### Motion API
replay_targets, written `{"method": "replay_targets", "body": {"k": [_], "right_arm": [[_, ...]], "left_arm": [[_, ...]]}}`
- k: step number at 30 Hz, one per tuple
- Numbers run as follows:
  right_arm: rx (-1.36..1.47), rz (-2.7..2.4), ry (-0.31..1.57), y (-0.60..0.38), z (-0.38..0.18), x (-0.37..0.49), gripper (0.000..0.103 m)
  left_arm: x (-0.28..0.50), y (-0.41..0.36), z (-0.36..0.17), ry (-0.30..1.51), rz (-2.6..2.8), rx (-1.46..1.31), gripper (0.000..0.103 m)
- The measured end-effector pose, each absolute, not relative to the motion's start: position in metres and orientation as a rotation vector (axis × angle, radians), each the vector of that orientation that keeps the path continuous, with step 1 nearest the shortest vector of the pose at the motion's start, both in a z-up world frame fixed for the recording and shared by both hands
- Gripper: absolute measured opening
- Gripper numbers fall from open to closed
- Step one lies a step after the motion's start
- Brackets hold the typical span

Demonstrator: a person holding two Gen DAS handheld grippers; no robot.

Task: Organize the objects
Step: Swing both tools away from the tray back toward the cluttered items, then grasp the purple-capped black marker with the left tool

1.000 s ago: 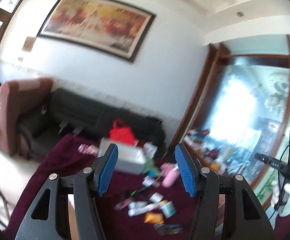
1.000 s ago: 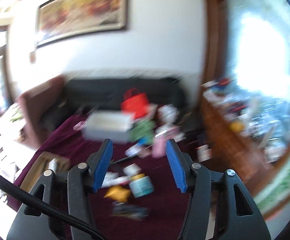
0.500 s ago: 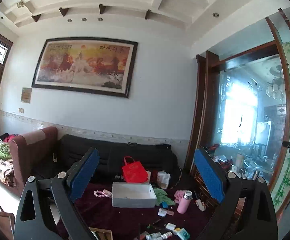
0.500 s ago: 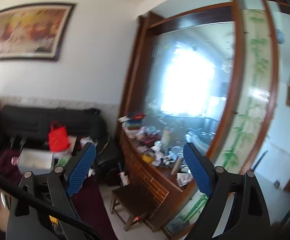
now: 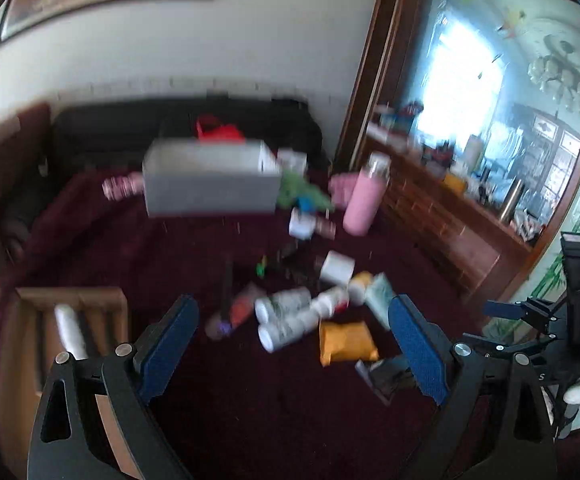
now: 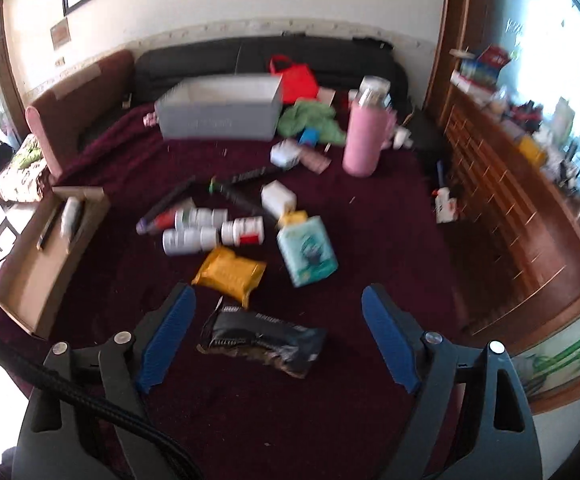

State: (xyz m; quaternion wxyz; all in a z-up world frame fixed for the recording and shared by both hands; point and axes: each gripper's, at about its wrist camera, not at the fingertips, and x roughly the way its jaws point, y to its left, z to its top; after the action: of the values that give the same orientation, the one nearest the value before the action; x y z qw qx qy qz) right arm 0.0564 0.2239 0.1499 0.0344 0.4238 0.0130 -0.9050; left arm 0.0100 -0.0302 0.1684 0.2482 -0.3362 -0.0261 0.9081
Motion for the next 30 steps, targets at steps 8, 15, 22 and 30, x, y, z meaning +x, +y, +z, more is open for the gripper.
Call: {"method": "replay_targets", "body": {"k": [8, 15, 22, 30], "right_arm": [[1.397, -2.654, -0.28, 0.251, 0.092, 0.018, 0.085], [1.309, -2.589, -0.552, 0.264, 0.079, 0.002, 0.085], [1.28, -2.54, -0.676, 0.273, 0.068, -0.009, 0.085], [1.275, -2.549, -0.709, 0.28, 0.068, -0.016, 0.085]], "left_arm": [[-0.063, -0.04, 0.096, -0.184, 2.589, -1.202, 0.093], [-0.137, -0.021, 0.059, -0.124, 2.658, -1.332, 0.089], [-0.177, 0.011, 0.03, 0.133, 2.676, -1.418, 0.077], [-0.167, 0.026, 0.017, 0.262, 2.601, -1.461, 0.013]]}}
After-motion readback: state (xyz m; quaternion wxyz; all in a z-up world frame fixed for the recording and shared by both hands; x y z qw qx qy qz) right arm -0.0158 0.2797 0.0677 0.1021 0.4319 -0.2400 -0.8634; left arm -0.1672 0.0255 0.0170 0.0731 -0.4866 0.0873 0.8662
